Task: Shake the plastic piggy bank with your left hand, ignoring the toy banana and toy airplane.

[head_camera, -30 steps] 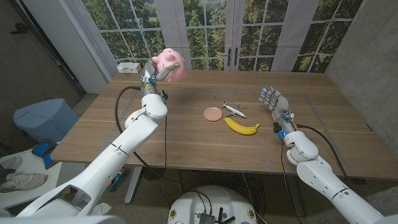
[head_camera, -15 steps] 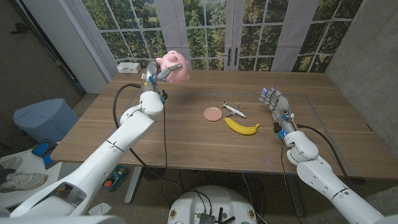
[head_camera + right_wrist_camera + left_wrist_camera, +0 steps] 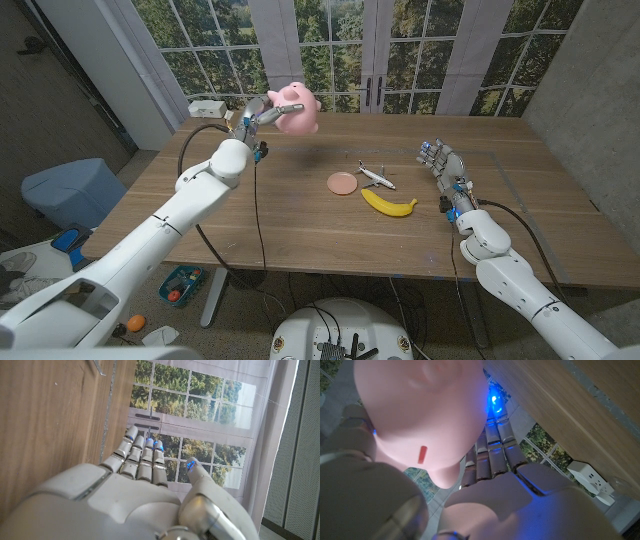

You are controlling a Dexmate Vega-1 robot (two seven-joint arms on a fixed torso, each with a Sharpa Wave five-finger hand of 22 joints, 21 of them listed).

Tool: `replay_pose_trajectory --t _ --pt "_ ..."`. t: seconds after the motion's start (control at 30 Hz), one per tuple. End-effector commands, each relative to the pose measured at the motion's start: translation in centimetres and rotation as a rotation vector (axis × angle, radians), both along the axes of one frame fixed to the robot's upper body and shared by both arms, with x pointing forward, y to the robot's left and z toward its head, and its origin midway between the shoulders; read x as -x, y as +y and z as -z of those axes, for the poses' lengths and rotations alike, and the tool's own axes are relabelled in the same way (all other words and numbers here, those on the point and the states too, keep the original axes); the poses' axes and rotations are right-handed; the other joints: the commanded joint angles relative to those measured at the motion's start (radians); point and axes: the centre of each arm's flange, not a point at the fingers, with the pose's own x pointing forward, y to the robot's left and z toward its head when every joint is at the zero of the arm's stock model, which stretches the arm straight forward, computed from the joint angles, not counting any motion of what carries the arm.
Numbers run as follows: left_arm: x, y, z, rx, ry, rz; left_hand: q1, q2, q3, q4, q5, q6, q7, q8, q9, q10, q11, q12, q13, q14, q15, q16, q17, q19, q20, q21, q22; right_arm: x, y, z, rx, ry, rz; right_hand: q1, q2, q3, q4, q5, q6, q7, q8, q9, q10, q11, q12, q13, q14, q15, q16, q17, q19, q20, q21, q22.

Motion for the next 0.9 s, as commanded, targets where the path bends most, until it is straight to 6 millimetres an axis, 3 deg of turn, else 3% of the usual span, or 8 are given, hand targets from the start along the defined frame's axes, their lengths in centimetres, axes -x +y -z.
replay_pose_trajectory --t 0.03,0.5,0.9 --pt "-0.8 0.4 -1.6 -0.107 0.041 0.260 0.440 0.444 0.028 0.005 0.173 0.393 -0.178 0.131 0.014 0.459 -0.411 -0.002 0.347 0.348 -0.407 0.002 0.188 -0.053 -0.096 0.008 0.003 -0.2 0.0 -0.1 0.000 0.002 0.004 -0.003 0.003 0.003 -0.009 0.005 0.009 0.000 -0.002 0.004 0.012 -0.002 -0.002 0.001 0.002 0.002 -0.002 0.003 0.011 0.000 -0.005 0.004" --pt "-2.0 0.6 -2.4 -0.111 0.158 0.546 0.442 0.445 0.029 0.003 0.174 0.391 -0.175 0.132 0.013 0.462 -0.409 -0.009 0.350 0.347 -0.407 -0.004 0.195 -0.061 -0.091 0.013 0.003 -0.7 0.2 -0.4 0.005 0.000 0.000 -0.003 0.004 0.003 -0.010 0.005 0.009 0.000 -0.002 0.004 0.012 -0.001 -0.003 0.001 0.002 0.003 -0.002 0.003 0.013 0.001 -0.008 0.004" --pt "-2.3 0.5 -2.5 -0.114 0.180 0.588 0.443 0.445 0.031 0.003 0.174 0.392 -0.176 0.133 0.013 0.464 -0.407 -0.013 0.354 0.348 -0.407 -0.008 0.199 -0.064 -0.088 0.017 0.003 -0.8 0.2 -0.6 0.007 0.002 -0.001 -0.004 0.004 0.003 -0.010 0.005 0.010 0.000 -0.002 0.004 0.011 -0.002 -0.003 0.001 0.002 0.001 -0.003 0.003 0.013 0.000 -0.011 0.004"
